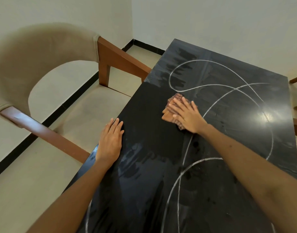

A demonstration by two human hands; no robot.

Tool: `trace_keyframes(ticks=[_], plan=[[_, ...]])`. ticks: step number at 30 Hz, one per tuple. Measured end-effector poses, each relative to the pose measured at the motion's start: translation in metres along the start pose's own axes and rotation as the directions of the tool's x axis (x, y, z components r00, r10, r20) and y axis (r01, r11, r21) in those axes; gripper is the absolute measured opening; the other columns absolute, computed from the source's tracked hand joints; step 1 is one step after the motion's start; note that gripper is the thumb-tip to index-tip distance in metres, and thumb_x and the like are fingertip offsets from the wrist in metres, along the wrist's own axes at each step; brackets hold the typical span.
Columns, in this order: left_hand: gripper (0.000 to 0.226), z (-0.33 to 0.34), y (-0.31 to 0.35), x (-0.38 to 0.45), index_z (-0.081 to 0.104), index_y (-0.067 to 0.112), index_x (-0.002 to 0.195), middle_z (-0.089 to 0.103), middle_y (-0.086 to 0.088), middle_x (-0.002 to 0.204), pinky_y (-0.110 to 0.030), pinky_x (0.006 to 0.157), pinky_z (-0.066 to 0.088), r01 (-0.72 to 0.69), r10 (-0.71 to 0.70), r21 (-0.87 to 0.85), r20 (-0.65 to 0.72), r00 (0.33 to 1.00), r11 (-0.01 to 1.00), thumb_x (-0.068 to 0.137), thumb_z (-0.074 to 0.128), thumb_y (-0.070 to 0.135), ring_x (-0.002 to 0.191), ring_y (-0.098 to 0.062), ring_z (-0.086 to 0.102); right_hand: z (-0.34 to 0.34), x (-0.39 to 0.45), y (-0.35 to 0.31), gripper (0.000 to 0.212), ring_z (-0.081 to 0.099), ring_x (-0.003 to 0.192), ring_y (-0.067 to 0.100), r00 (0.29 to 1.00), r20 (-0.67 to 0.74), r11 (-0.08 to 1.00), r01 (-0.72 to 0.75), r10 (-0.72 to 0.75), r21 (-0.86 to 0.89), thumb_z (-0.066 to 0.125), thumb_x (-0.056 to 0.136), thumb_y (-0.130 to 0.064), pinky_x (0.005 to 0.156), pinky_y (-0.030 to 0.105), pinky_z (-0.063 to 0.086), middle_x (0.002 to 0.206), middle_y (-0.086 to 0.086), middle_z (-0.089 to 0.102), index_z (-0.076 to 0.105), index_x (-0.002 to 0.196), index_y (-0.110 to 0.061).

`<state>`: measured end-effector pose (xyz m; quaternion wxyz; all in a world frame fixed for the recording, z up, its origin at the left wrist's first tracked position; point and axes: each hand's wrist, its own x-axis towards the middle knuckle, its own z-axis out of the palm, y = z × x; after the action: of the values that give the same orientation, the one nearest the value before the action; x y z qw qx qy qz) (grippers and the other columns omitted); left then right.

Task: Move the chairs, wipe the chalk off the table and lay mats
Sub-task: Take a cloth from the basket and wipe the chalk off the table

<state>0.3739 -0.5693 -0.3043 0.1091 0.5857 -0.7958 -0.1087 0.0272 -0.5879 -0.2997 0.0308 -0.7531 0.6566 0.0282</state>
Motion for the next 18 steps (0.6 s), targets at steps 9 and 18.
trace_keyframes(ticks=[9,18], plan=[[0.043,0.001,0.001,-0.002,0.044,0.007,0.140,0.038,-0.010,0.150,-0.035,0.117,0.016,-0.023,0.022,-0.016,-0.048,0.999,1.000,0.102,0.033,0.025,0.143,-0.025,0.027,-0.006,-0.001,0.004,0.052,-0.008,0.149,0.026,0.985,0.060,0.982,-0.168,0.164,0.088,0.027,0.104,-0.041,0.118,0.052,-0.003,0.163,-0.006,0.001,0.011,0.153,-0.033],[0.041,-0.005,0.006,-0.003,0.049,0.002,0.135,0.044,-0.015,0.145,-0.040,0.116,0.024,-0.009,0.008,-0.025,-0.049,0.999,1.000,0.102,0.036,0.022,0.139,-0.029,0.034,0.009,-0.141,-0.032,0.051,-0.008,0.150,0.021,0.979,0.078,0.982,0.186,-0.187,0.018,0.012,0.102,-0.053,0.120,0.046,-0.008,0.162,-0.011,0.003,0.011,0.152,-0.040]])
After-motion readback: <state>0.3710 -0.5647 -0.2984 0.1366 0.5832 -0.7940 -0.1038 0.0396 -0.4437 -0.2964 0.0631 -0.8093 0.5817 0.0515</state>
